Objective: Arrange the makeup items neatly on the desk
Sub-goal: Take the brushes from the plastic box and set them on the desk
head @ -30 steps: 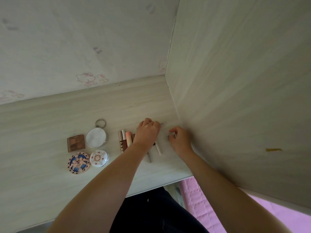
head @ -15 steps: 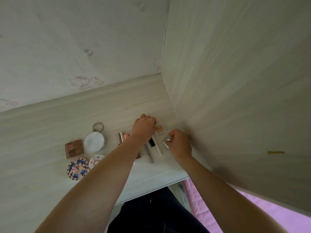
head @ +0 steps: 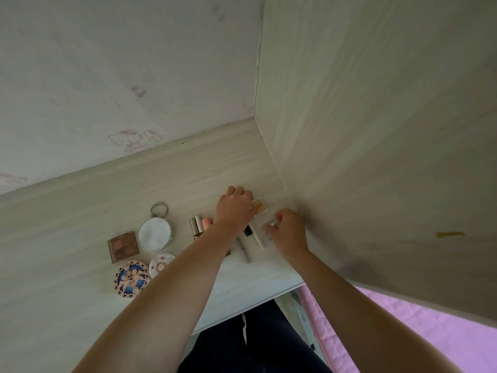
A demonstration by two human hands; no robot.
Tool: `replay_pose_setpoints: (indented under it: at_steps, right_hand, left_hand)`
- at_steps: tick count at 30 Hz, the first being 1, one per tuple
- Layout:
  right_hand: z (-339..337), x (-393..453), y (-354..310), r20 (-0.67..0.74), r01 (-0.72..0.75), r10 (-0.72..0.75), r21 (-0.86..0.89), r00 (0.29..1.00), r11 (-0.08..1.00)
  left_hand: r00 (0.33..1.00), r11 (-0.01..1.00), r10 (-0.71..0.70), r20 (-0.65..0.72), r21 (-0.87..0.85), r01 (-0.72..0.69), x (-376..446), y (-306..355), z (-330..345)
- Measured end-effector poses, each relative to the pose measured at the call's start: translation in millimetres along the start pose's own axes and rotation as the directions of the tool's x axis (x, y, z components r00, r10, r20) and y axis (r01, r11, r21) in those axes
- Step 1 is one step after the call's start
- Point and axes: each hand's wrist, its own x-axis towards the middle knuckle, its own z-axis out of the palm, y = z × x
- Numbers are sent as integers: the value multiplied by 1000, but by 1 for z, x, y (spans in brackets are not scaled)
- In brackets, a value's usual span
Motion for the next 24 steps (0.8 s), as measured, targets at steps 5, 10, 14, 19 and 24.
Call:
replay_pose_setpoints:
  at_steps: [5, 10, 14, 19, 24]
  right_hand:
    - [9, -5, -2, -8, 9, -11, -156, 1000, 988]
    - [7, -3, -11, -127, -43, 31, -91, 991, 995]
    - [10, -4, -11, -124, 11, -34, -187, 992, 982]
    - [18, -15, -12, -104, -33, 28, -46, 994, 998]
    - [18, -25, -6, -132, 10, -13, -19, 991, 1000]
  left_hand:
    - [1000, 1000, 7, 8, -10, -7, 0, -2, 0]
    - [999, 999, 39, 27, 5, -39, -3, -6, -1]
    - [998, 998, 58, 39, 16, -59, -6, -9, 1]
    - [994, 995, 92, 50, 27, -93, -8, -13, 1]
    - [989, 989, 143, 45, 16, -144, -15, -15, -3]
